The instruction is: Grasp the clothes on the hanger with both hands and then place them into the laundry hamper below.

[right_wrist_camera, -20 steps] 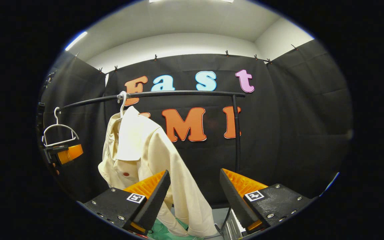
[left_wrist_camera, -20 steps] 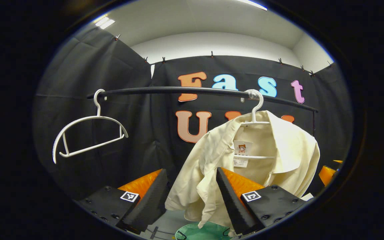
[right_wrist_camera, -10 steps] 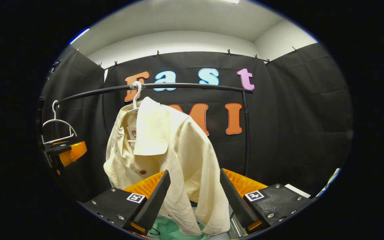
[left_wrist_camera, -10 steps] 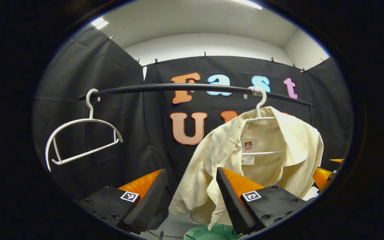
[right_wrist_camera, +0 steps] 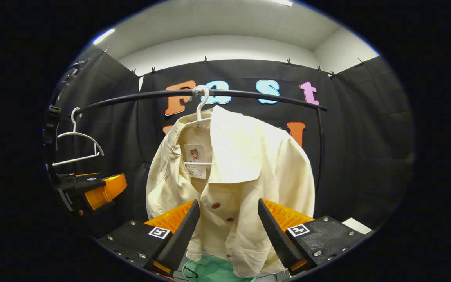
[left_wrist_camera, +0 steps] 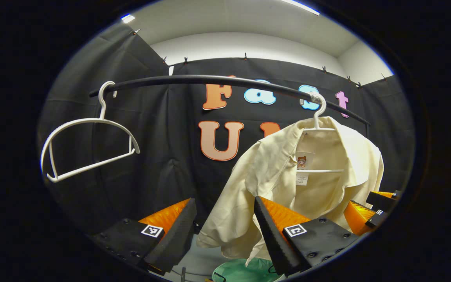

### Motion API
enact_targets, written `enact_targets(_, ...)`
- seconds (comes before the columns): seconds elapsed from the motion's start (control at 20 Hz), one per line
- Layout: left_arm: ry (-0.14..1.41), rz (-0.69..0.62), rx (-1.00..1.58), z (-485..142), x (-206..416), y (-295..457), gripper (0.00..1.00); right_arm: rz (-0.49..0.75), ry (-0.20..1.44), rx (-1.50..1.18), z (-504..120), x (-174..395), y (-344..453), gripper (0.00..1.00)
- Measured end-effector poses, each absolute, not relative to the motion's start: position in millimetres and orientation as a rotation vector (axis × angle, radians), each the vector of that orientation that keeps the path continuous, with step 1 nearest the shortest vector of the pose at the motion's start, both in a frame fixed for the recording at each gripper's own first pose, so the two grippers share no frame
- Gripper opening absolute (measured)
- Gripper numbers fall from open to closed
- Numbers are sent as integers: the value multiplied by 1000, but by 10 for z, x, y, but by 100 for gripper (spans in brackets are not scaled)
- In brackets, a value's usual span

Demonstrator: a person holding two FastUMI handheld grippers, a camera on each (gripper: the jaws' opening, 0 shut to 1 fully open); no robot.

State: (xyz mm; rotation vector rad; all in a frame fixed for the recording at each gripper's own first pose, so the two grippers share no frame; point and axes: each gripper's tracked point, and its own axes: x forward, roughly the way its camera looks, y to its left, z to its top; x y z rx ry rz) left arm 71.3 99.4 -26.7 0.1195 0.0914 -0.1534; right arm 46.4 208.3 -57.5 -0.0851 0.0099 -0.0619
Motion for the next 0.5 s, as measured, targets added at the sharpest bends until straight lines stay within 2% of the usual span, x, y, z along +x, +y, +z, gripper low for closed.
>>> enact_targets(0.05,93,-154,115,-269,723,1029,97,-69,10,-87,-572,549,2096,93)
enact_targets(0.1,90,-152,109,-261,746,1069,93,-72,12,-89,-582,631,2117,93)
enact_targets(0.15,91,-149,104,-266,786,1097,97,-70,12,-87,-582,696,2148,93)
enact_targets(0.2,95,-147,101,-268,790,1120,93,-64,6,-83,-563,774,2175,93)
enact_targets(0.3,88,-150,103,-231,785,1135,97,-56,0,-76,-522,924,2195,93)
enact_targets(0.4,70,-161,104,-190,774,1102,96,-48,14,-70,-565,1076,2214,92)
enact_targets(0.5,75,-173,97,-209,761,1053,93,-48,35,-70,-624,1228,2206,87)
